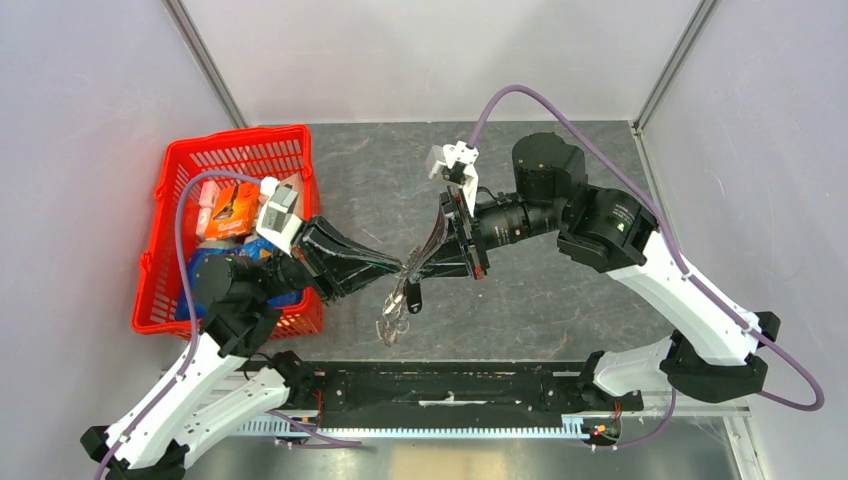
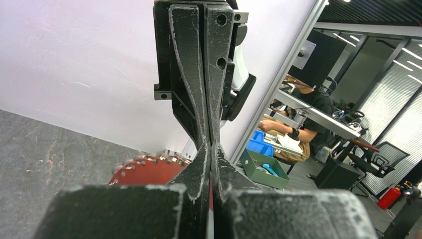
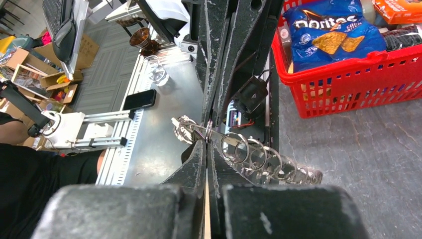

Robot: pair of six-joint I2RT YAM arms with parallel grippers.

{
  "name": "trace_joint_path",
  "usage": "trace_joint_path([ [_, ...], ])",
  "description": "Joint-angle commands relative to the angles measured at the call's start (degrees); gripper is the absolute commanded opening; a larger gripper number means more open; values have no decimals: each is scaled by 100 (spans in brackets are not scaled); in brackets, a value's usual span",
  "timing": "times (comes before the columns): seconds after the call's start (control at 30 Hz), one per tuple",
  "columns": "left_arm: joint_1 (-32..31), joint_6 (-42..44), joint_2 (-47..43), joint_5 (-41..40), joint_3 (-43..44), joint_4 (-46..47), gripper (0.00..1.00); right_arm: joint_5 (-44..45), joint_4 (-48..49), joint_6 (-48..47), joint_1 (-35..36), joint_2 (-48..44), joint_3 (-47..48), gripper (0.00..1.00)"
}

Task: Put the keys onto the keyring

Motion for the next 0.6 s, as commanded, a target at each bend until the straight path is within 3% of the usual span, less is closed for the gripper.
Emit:
trace_joint_path([
  [0.0,-31,155,-49,-98,69,216,2,59,-68,-83,37,39,484,0],
  [0.57,-31,172,-1,370,121,196,2,-315,-1030,-185,31,501,1641,0],
])
